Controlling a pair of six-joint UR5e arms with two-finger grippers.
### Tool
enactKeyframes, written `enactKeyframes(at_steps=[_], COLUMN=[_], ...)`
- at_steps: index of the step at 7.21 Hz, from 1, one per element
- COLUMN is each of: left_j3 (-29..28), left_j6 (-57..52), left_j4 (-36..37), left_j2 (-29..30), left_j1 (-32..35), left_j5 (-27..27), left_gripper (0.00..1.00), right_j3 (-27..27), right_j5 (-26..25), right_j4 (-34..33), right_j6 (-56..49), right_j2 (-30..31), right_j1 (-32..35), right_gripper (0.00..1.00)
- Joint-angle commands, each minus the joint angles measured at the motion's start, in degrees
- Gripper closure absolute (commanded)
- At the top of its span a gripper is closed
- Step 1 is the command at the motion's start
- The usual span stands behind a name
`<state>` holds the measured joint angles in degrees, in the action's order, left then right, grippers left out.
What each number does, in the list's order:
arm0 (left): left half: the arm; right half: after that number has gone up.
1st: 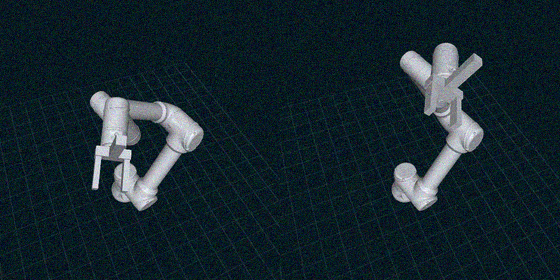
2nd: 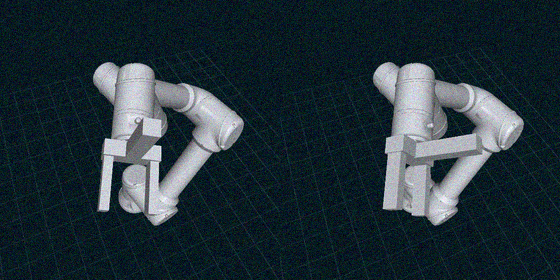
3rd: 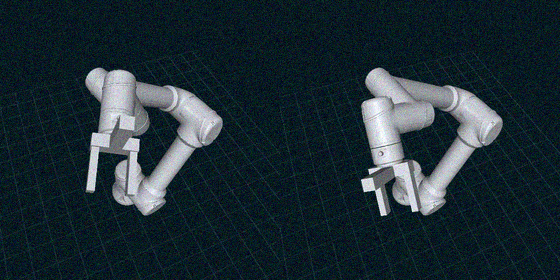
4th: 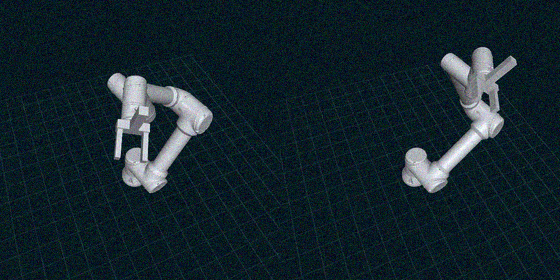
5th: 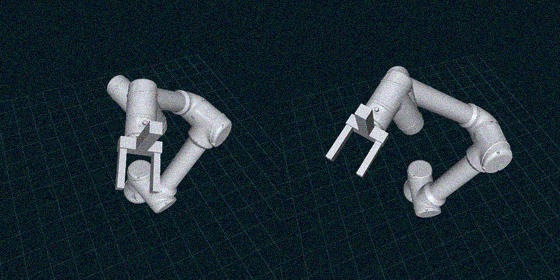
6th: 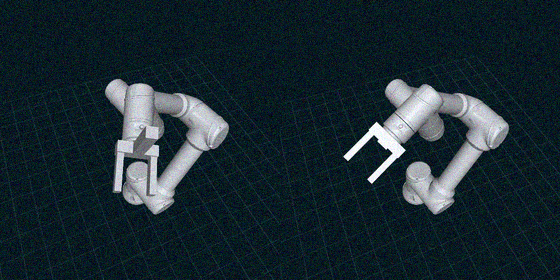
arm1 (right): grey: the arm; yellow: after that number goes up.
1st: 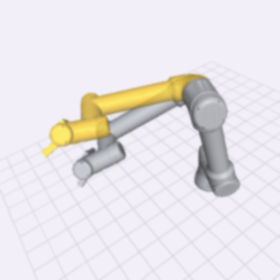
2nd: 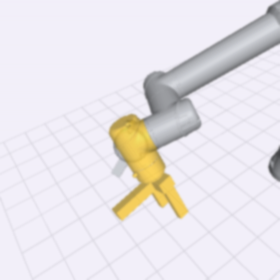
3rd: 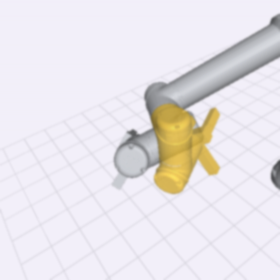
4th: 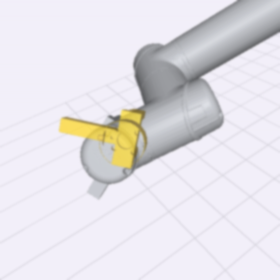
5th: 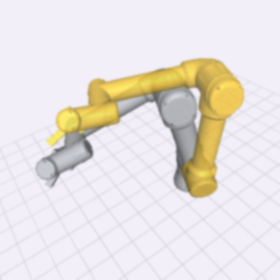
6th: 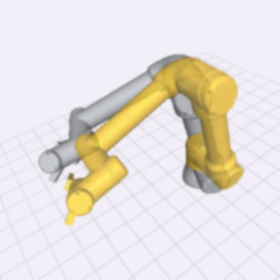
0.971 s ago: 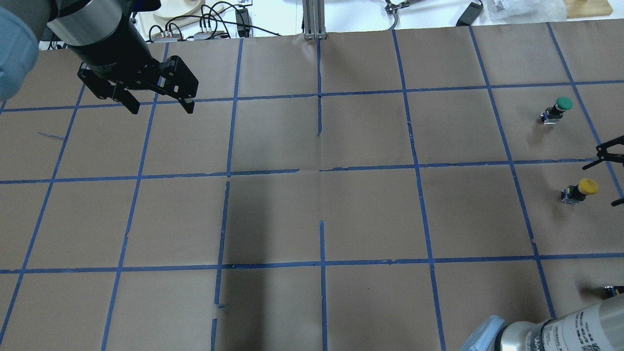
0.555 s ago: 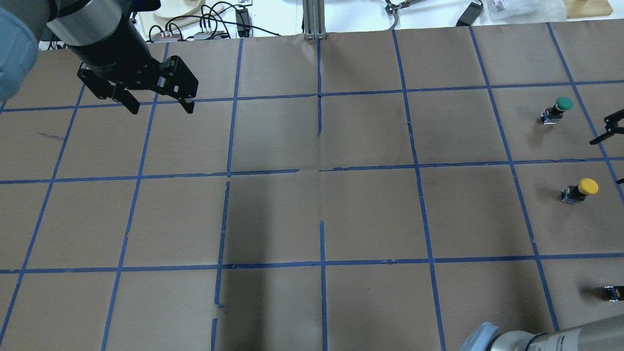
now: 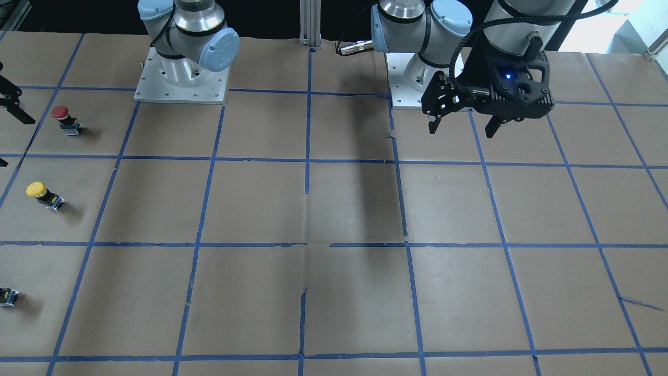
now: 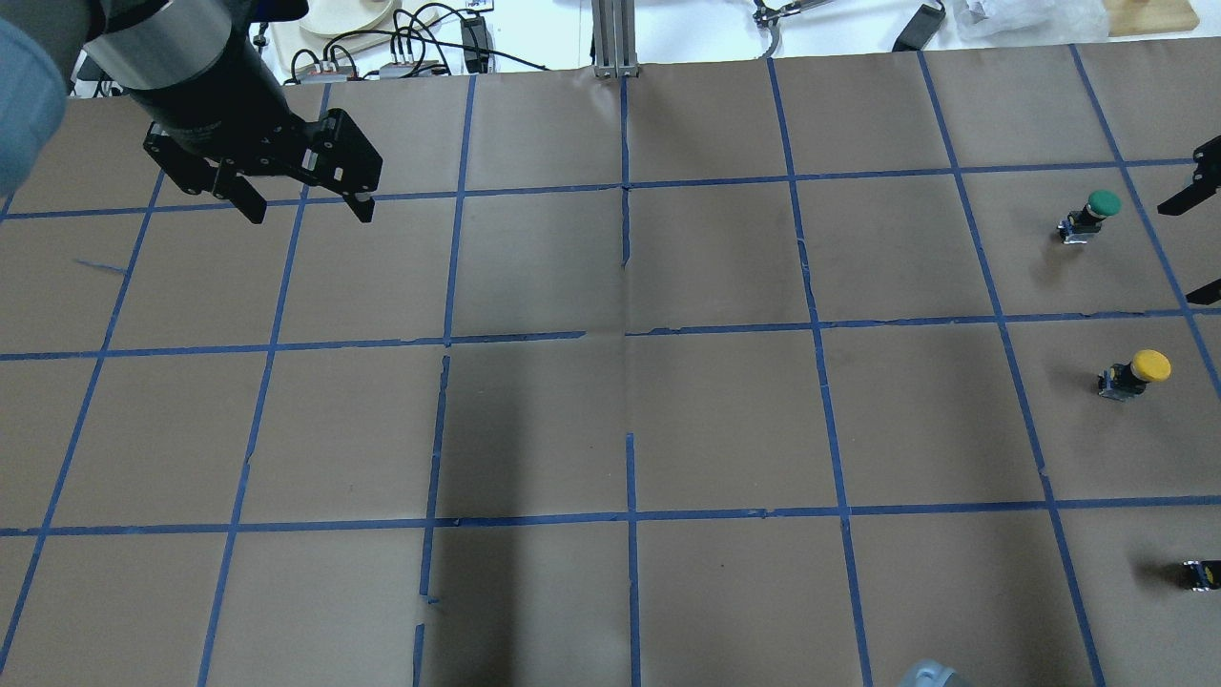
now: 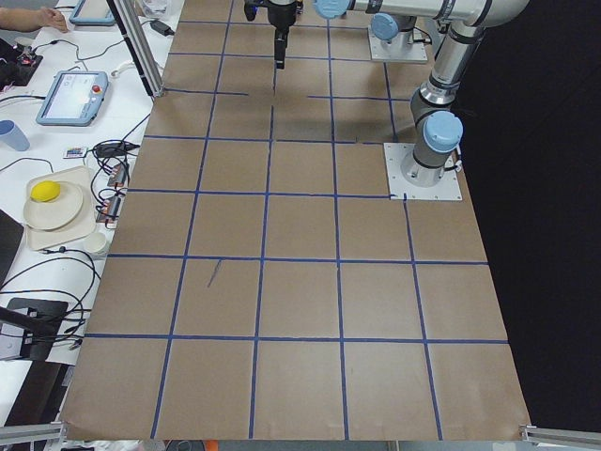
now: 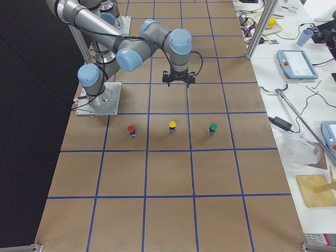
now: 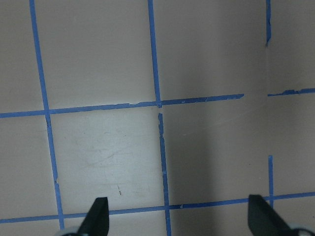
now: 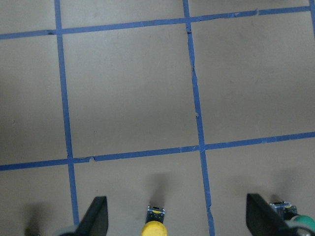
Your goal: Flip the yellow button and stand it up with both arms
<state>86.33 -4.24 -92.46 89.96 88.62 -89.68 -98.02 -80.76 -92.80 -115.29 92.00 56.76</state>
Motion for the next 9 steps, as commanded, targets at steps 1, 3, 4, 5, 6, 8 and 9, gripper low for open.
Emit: enactKeyframes(at_steps=[1, 3, 4, 5, 6, 8, 9], left_j3=[-0.1, -0.1, -0.2, -0.2, -0.2, -0.2, -0.1], left_j6=[-0.1, -0.1, -0.1, -0.1, -0.1, 0.5, 0.5], left_j4=[-1.1, -1.1, -1.1, -0.8, -0.8, -1.0, -1.1], left_j2=[-0.3, -0.2, -0.2, 0.0, 0.0, 0.0, 0.1], left_j1=[-1.4, -1.4, -1.4, -1.4, -1.4, -1.4, -1.1], left_j5=[-2.1, -2.1, -2.1, -1.9, -1.8, 2.6, 2.7], left_gripper=[0.0, 0.0, 0.0, 0.0, 0.0, 0.0, 0.0], right_j3=[0.3, 2.4, 3.5, 4.3, 5.8, 12.2, 17.5], right_j5=[-2.1, -2.7, -2.1, 0.1, 2.8, 2.8, 2.4], right_j4=[-0.2, -1.3, -1.3, -1.2, -1.0, 0.9, 5.2], right_j6=[20.2, 43.4, 54.6, 67.4, 75.4, 85.7, 94.3], right_j2=[1.5, 1.3, 0.9, 0.7, 0.5, -3.4, -6.4], right_j1=[10.2, 24.6, 27.1, 27.6, 28.2, 31.1, 32.6], right_gripper=[0.0, 0.0, 0.0, 0.0, 0.0, 0.0, 0.0])
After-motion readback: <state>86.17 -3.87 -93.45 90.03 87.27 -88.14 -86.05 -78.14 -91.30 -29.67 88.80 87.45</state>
